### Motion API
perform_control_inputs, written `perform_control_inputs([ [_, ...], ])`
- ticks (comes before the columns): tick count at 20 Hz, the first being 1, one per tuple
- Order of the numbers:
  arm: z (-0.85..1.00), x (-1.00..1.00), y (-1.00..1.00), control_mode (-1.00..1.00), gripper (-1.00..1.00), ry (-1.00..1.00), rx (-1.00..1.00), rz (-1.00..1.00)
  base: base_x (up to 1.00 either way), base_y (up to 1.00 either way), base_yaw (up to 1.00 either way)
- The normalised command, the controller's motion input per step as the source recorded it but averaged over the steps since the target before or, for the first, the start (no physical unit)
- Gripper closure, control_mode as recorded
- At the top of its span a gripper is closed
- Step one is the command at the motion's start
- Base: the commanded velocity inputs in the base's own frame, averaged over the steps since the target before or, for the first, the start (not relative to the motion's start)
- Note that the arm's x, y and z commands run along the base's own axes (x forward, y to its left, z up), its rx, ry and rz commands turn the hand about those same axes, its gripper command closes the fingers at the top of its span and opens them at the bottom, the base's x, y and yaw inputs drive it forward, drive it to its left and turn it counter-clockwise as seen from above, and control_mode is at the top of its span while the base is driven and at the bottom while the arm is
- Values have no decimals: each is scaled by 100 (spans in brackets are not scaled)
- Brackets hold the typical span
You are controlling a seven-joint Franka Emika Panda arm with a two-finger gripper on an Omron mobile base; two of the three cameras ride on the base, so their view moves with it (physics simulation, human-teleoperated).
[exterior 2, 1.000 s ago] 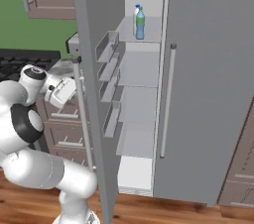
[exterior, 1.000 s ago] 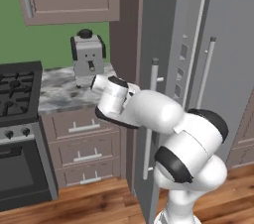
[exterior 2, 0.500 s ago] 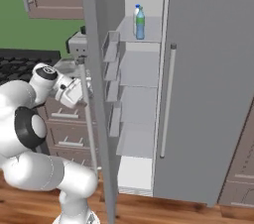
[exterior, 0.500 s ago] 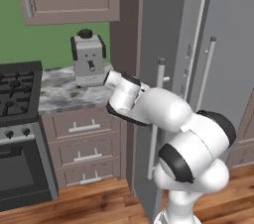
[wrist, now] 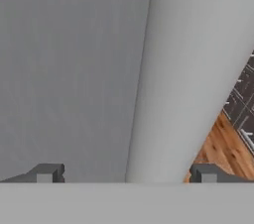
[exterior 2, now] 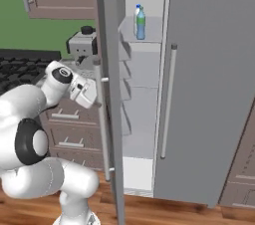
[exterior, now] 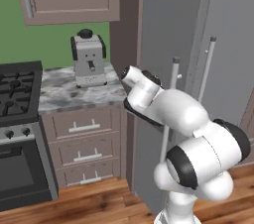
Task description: Take the bottled waters from the counter and place them in the freezer to freeze. Close the freezer door after placing the bottles.
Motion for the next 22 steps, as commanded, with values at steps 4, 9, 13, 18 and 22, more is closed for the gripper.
perform_control_inputs([
  [4, 0, 30, -66, -100, -100, 0, 3, 27, 0, 0, 0],
  [9, 7, 42, -76, -100, -100, 6, 11, 32, 0, 0, 0],
  [13, 0, 26, -73, -100, -100, 2, 13, 26, 0, 0, 0],
  [18, 2, 19, -66, -100, -100, -3, 13, 12, 0, 0, 0],
  [22, 20, 20, -54, -100, -100, 1, 12, 2, 0, 0, 0],
])
